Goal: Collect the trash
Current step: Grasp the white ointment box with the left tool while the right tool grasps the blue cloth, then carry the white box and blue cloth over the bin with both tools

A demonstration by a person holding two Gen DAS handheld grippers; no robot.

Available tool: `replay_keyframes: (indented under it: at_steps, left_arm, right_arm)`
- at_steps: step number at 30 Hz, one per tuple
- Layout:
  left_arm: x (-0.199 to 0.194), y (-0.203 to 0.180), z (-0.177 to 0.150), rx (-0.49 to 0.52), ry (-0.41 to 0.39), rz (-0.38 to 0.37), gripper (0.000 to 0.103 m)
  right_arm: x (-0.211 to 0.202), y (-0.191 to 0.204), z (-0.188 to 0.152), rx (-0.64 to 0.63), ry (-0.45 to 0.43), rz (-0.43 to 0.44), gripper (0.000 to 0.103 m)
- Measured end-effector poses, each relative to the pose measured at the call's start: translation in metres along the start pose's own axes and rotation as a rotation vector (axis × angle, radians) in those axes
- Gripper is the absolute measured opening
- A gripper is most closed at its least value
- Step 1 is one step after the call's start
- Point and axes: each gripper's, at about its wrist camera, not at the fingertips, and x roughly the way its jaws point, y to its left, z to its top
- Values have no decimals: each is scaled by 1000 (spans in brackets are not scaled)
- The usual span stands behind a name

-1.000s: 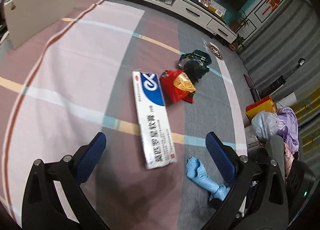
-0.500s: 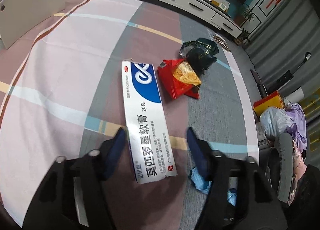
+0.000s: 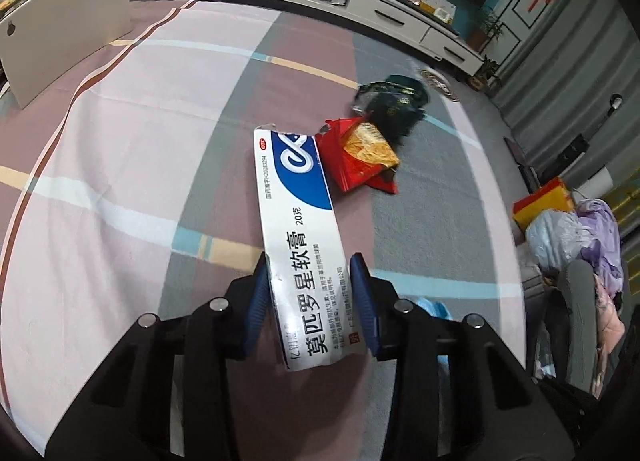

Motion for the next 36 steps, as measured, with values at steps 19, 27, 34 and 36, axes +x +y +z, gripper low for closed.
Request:
replay_keyframes:
  at_steps: [19,27,34,36]
  left_arm:
    - [-64,-42,-24,141,-77,-68,22]
    - [-62,-35,-27,111,-49,-96,21]
    - [-80,-51,-30,132,-81,-161,20]
    - [-87,-62,-31,152,-99,-187,20]
  right_arm:
    - [-39,-16,3,76,-113,69,30]
    - [-49,-30,6,122,-143,80,30]
    - [-72,-51,9,198,-225,89,30]
    - [-82,-62,7,225,-254,82,30]
